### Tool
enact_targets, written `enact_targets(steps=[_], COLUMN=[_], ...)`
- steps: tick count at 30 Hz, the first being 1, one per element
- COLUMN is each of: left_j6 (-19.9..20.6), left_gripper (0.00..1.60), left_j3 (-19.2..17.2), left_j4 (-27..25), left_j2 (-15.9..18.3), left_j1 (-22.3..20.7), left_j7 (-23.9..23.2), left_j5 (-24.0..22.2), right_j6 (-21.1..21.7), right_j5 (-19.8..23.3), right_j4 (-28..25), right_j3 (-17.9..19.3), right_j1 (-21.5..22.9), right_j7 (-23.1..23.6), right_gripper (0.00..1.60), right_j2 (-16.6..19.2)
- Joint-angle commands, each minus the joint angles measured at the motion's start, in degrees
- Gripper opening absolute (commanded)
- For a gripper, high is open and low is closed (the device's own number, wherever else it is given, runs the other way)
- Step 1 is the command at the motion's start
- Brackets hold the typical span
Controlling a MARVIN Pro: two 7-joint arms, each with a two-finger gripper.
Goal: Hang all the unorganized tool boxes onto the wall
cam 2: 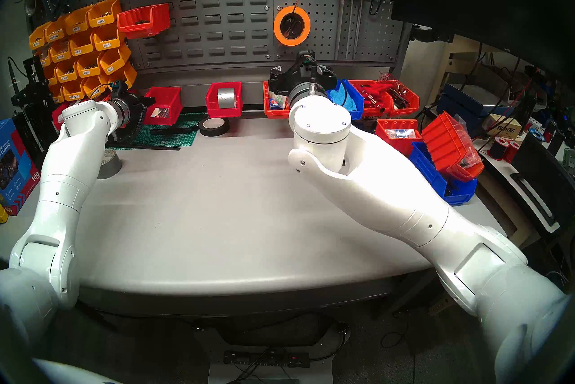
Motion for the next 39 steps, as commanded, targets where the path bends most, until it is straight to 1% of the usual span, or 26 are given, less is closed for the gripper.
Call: enact_targets(steps=[1,2,10,16,21,26,28,30,39], left_j6=[-1.12,-0.70,1.27,3.27,5.71,8.27,9.28,10.18,9.75], left_gripper=[0.00,0.00,0.00,0.00,0.00,0.00,0.00,0.00,0.00], left_j3=[0.33,0.60,-0.77,-2.03,-2.99,-4.10,-4.67,-5.35,-7.56], left_j4=[1.51,2.44,0.27,-2.25,-5.08,-8.11,-8.58,-8.21,-4.18], left_j2=[-0.63,-0.67,-1.05,-1.44,-1.91,-2.75,-3.29,-4.27,-7.96], left_j1=[-5.89,-7.06,-6.68,-4.73,-2.65,-1.02,-0.89,-1.22,-4.84], left_j7=[-0.55,-1.25,-1.51,-1.68,-1.66,-0.93,-0.15,1.29,5.15], left_j5=[0.27,-0.11,-1.65,-3.27,-4.78,-6.11,-6.53,-6.83,-8.53], right_j6=[0.05,0.05,0.05,0.06,0.08,0.09,0.10,0.10,0.08], right_j5=[-0.32,-0.31,-0.31,-0.33,-0.34,-0.35,-0.35,-0.36,-0.35], right_j4=[-0.43,-0.43,-0.44,-0.44,-0.44,-0.44,-0.44,-0.44,-0.44], right_j3=[0.26,0.26,0.26,0.25,0.24,0.23,0.23,0.23,0.24], right_j1=[0.82,0.82,0.81,0.83,0.85,0.86,0.87,0.87,0.85], right_j7=[0.04,0.04,0.04,0.04,0.04,0.04,0.04,0.04,0.04], right_gripper=[1.60,1.60,1.60,1.60,1.60,1.60,1.60,1.60,1.60], right_j2=[-0.14,-0.14,-0.14,-0.14,-0.13,-0.13,-0.13,-0.13,-0.14])
